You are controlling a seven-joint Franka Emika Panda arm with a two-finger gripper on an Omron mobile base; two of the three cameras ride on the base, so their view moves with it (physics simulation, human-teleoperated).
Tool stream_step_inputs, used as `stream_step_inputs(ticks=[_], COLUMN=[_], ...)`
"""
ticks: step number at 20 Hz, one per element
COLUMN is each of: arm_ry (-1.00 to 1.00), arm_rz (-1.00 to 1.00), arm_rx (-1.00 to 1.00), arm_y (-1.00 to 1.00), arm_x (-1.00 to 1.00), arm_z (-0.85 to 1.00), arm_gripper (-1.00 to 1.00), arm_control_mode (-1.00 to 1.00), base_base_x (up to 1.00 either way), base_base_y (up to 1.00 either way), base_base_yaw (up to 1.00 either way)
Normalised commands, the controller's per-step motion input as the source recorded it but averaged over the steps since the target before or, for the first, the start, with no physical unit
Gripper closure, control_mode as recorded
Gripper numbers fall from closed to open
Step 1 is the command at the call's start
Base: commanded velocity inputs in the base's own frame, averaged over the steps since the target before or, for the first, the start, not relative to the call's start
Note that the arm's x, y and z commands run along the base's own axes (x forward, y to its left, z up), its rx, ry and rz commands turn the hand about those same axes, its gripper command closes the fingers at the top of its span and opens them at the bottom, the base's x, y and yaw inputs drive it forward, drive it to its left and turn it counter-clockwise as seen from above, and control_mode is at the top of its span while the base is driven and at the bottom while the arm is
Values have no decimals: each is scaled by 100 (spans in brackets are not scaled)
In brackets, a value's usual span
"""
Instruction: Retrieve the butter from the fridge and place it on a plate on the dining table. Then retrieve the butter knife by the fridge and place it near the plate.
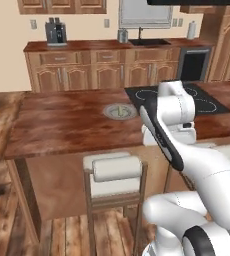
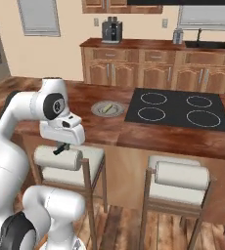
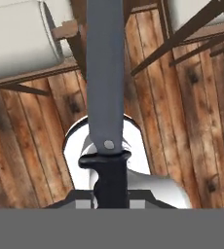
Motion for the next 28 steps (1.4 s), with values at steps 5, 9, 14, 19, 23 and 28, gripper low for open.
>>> stream_step_inputs(ticks=[5, 9, 14, 19, 23, 28], arm_ry=[0, 0, 0, 0, 0, 0], arm_rz=[0, 0, 0, 0, 0, 0], arm_rx=[0, 0, 0, 0, 0, 0], arm_y=[0, 0, 0, 0, 0, 0], arm_x=[0, 0, 0, 0, 0, 0], arm_z=[0, 0, 0, 0, 0, 0], arm_gripper=[100, 100, 100, 100, 100, 100], arm_control_mode=[100, 100, 100, 100, 100, 100], base_base_x=[30, 56, 75, 78, 96, 82], base_base_y=[-74, 8, 40, 10, 37, 43], base_base_yaw=[20, 0, -6, -13, -22, -25])
